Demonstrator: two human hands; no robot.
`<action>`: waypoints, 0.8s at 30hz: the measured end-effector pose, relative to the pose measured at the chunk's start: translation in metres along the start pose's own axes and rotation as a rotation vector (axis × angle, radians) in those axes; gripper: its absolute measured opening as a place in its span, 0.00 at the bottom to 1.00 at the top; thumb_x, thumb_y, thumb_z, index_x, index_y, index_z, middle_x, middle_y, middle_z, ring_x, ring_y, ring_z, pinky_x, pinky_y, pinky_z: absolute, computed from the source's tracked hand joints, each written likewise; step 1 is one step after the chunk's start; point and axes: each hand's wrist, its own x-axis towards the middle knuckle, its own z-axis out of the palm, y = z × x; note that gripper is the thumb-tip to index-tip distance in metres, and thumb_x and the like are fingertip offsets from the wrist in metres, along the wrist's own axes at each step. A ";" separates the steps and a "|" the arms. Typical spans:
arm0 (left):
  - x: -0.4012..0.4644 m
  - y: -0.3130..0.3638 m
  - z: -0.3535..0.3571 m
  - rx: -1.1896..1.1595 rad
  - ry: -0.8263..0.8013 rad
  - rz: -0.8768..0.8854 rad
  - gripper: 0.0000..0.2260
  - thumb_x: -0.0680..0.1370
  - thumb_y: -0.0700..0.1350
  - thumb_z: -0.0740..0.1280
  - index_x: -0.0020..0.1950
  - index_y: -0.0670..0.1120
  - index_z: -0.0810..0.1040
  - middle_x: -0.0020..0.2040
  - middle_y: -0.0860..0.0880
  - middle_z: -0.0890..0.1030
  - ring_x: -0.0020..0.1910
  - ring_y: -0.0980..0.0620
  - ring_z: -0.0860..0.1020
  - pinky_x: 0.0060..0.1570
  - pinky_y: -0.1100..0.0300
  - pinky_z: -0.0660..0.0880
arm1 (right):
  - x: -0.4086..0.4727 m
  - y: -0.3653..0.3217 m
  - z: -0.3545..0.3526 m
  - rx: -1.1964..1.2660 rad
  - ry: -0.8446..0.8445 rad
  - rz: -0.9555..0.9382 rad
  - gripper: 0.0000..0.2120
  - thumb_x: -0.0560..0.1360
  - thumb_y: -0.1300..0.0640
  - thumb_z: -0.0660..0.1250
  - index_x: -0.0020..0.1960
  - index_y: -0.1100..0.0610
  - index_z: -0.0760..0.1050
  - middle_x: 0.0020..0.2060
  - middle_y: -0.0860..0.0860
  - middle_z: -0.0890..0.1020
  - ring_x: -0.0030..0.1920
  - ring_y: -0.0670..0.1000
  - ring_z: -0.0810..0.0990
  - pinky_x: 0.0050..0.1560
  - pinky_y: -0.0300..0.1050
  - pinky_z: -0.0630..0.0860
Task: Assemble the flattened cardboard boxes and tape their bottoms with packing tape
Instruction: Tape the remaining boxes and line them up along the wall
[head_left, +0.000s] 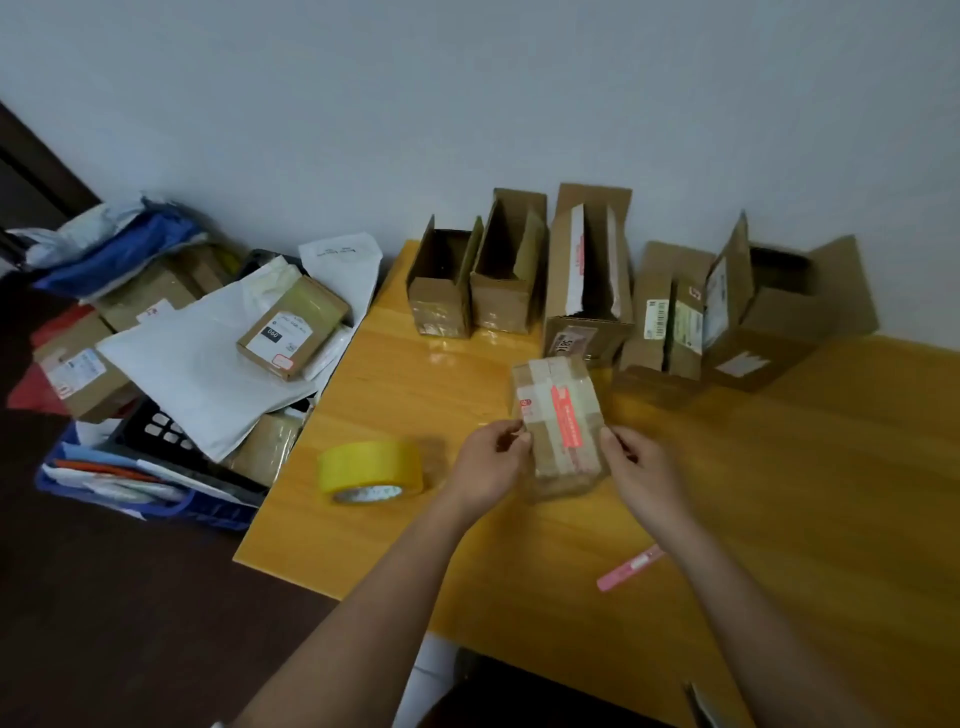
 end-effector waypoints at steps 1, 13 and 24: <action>-0.003 0.000 0.003 -0.026 0.000 -0.001 0.14 0.83 0.45 0.61 0.66 0.43 0.76 0.58 0.50 0.80 0.53 0.58 0.77 0.50 0.66 0.72 | -0.008 0.004 0.002 -0.004 0.002 -0.001 0.15 0.82 0.49 0.58 0.57 0.55 0.79 0.44 0.48 0.83 0.36 0.36 0.79 0.29 0.30 0.70; -0.021 -0.030 0.013 -0.157 0.053 0.030 0.19 0.72 0.40 0.75 0.60 0.39 0.76 0.47 0.49 0.83 0.42 0.61 0.82 0.39 0.67 0.77 | -0.031 0.021 0.027 0.009 -0.005 0.001 0.20 0.75 0.40 0.66 0.61 0.51 0.79 0.47 0.44 0.85 0.43 0.40 0.82 0.43 0.41 0.81; -0.016 -0.038 -0.012 0.282 0.177 0.037 0.22 0.65 0.50 0.80 0.53 0.46 0.77 0.49 0.51 0.77 0.47 0.54 0.75 0.44 0.63 0.73 | -0.023 0.021 0.022 0.057 -0.113 -0.039 0.16 0.79 0.47 0.64 0.63 0.53 0.78 0.51 0.45 0.84 0.47 0.40 0.82 0.47 0.39 0.80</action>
